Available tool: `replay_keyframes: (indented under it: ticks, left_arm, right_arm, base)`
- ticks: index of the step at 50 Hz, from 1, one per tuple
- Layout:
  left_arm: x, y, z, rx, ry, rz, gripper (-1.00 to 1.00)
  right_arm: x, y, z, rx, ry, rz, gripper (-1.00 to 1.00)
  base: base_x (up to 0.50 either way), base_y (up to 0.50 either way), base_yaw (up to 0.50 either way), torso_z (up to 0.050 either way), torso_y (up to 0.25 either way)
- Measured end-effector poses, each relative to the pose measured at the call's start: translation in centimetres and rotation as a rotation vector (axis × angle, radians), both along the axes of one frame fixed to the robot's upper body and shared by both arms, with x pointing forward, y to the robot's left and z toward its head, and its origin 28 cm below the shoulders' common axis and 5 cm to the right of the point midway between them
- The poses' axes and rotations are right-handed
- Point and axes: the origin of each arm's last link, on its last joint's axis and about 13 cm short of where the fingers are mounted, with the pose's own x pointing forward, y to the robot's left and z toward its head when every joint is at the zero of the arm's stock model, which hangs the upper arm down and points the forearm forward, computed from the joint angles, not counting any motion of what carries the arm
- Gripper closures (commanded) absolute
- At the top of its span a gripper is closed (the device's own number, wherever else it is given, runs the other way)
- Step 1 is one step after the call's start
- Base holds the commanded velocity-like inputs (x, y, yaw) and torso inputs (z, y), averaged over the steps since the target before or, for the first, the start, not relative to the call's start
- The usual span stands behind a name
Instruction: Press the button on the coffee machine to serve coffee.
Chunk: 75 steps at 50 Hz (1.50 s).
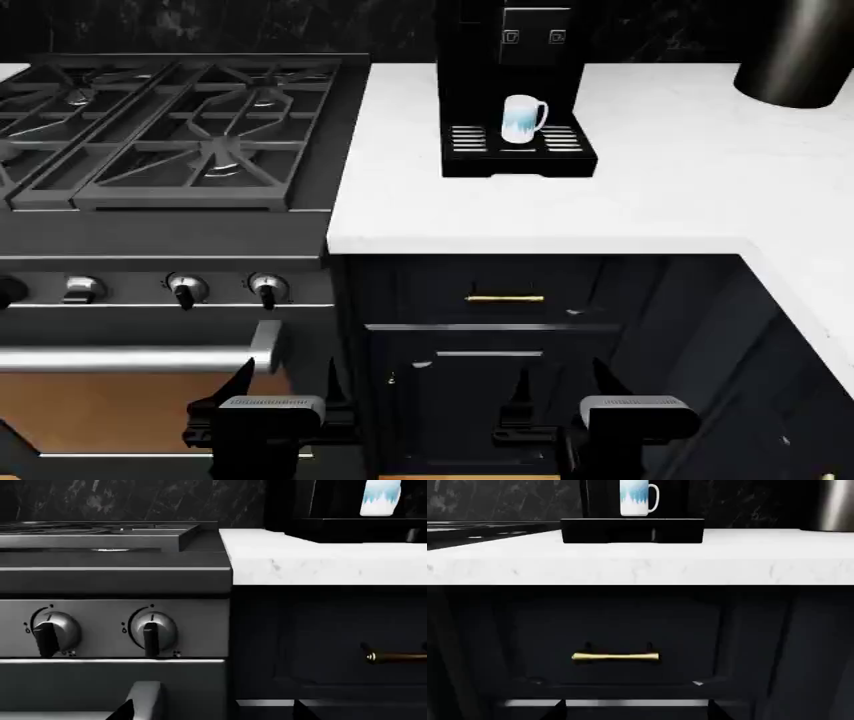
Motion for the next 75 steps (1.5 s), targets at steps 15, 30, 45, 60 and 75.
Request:
replay_keyframes:
  ticks: [15,30,45,60,75]
  left_arm:
    - [-0.06,0.06,-0.04,0.008,0.005,-0.002,-1.00]
    - [-0.03,-0.17,0.05,0.021,-0.014,-0.016,-1.00]
    - [-0.09,-0.24,0.33,0.025,-0.059,-0.022,-1.00]
    - [-0.05,-0.28,0.38,0.036,-0.073,-0.013,-1.00]
    - [0.14,-0.39,0.61,0.028,-0.076,-0.023,-1.00]
  right_arm:
    - [-0.01,-0.01,0.03,-0.016,-0.004,-0.007,-1.00]
    - [-0.07,-0.06,0.11,-0.033,-0.008,-0.018,-1.00]
    - [-0.10,-0.10,0.18,-0.042,-0.008,-0.026,-1.00]
    - [-0.06,-0.11,0.20,-0.048,-0.006,-0.031,-1.00]
    - [0.18,-0.05,0.33,-0.043,-0.015,-0.027,-1.00]
  base:
    - [0.00,0.00,0.00,0.000,0.000]
    - [0.00,0.00,0.00,0.010,0.000]
    - [0.00,0.00,0.00,0.050,0.000]
    - [0.00,0.00,0.00,0.050,0.000]
    - [0.00,0.00,0.00,0.023,0.000]
